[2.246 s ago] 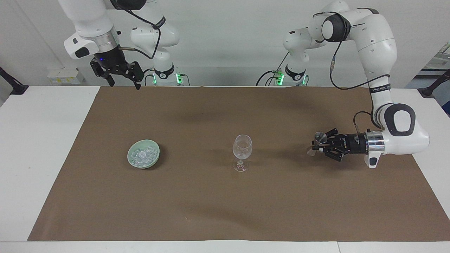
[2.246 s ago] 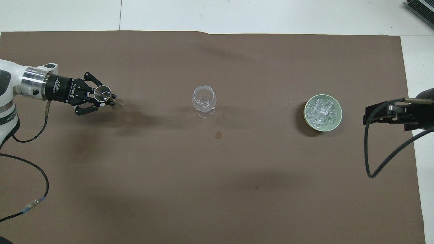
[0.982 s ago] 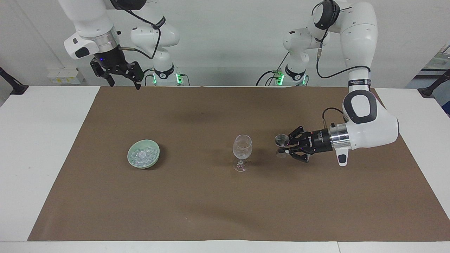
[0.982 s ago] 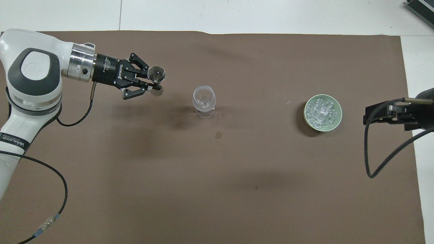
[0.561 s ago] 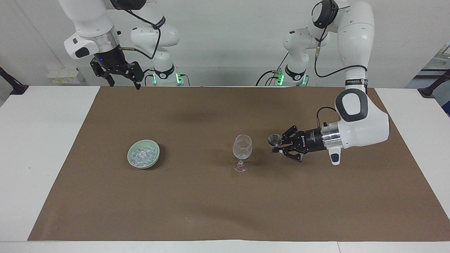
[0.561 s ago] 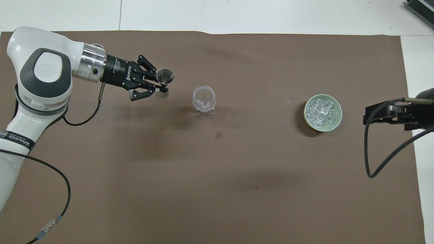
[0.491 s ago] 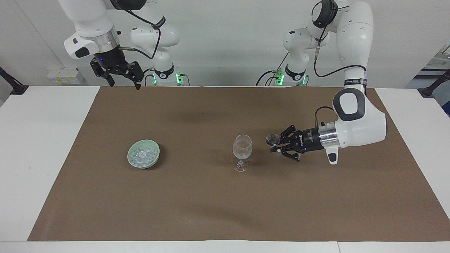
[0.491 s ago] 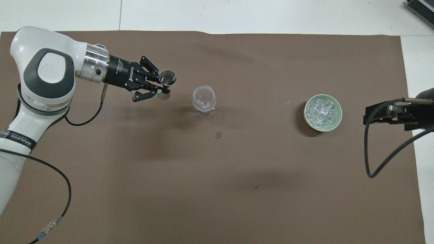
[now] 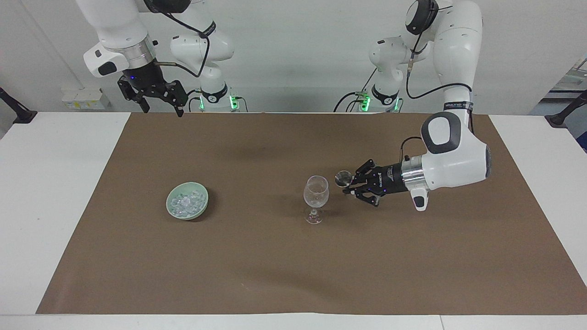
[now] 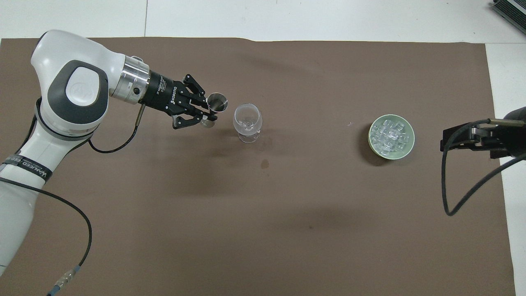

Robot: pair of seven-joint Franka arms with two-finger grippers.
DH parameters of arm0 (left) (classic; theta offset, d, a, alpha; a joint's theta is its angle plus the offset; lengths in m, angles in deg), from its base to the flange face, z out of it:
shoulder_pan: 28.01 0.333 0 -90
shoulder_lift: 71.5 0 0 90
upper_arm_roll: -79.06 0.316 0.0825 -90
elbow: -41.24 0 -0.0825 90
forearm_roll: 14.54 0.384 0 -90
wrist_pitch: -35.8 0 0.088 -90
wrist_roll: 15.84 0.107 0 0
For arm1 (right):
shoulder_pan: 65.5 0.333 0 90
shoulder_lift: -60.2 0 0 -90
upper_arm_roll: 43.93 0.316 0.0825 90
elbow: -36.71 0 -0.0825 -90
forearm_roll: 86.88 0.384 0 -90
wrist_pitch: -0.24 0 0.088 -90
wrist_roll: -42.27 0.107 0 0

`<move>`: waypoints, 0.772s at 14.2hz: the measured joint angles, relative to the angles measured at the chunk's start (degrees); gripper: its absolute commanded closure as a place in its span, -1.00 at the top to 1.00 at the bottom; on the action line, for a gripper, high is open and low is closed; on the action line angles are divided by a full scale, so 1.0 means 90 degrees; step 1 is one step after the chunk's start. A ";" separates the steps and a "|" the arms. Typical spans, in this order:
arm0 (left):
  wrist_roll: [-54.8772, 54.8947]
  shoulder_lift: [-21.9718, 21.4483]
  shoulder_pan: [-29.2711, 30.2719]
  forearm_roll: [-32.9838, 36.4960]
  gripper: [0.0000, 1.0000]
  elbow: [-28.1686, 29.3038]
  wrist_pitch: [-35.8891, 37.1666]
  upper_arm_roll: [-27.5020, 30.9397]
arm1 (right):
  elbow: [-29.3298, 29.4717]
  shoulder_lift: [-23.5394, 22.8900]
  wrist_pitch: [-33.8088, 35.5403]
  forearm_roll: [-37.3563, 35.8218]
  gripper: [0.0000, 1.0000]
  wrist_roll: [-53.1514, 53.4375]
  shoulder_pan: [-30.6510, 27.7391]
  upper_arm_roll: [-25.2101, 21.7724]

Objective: Pour wine and add ice with both arms
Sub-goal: 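Lift the bottle with the left gripper and carry it toward the glass, then tilt the bottle over the clear glass with the left gripper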

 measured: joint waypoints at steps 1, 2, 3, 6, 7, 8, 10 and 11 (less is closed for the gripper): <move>-0.0084 -0.0009 0.0000 0.0096 -1.00 -0.0001 -0.0001 -0.0042 | -0.0004 0.0000 0.0000 0.0000 1.00 0.0000 -0.0006 0.0000; -0.0169 -0.0024 0.0000 0.0195 -1.00 -0.0001 -0.0001 -0.0083 | -0.0009 0.0000 0.0000 0.0000 1.00 0.0000 -0.0009 0.0000; -0.0261 -0.0044 0.0000 0.0275 -1.00 -0.0001 -0.0003 -0.0130 | -0.0015 0.0000 0.0000 0.0000 1.00 0.0000 -0.0014 0.0000; -0.0449 -0.0070 0.0002 0.0468 -1.00 -0.0003 -0.0009 -0.0219 | -0.0024 0.0001 0.0000 0.0000 1.00 -0.0045 -0.0044 -0.0001; -0.0526 -0.0074 0.0001 0.0555 -1.00 -0.0004 -0.0011 -0.0267 | -0.0027 0.0001 0.0000 0.0000 1.00 -0.0072 -0.0056 -0.0001; -0.0636 -0.0078 0.0001 0.0639 -1.00 -0.0007 -0.0020 -0.0319 | -0.0034 0.0002 0.0000 0.0000 1.00 -0.0096 -0.0068 -0.0001; -0.0865 -0.0088 0.0001 0.0857 -1.00 -0.0015 -0.0036 -0.0405 | -0.0049 0.0002 0.0000 0.0000 1.00 -0.0109 -0.0094 -0.0001; -0.0960 -0.0090 0.0003 0.0997 -1.00 -0.0018 -0.0037 -0.0468 | -0.0052 0.0002 0.0000 0.0000 1.00 -0.0110 -0.0098 -0.0001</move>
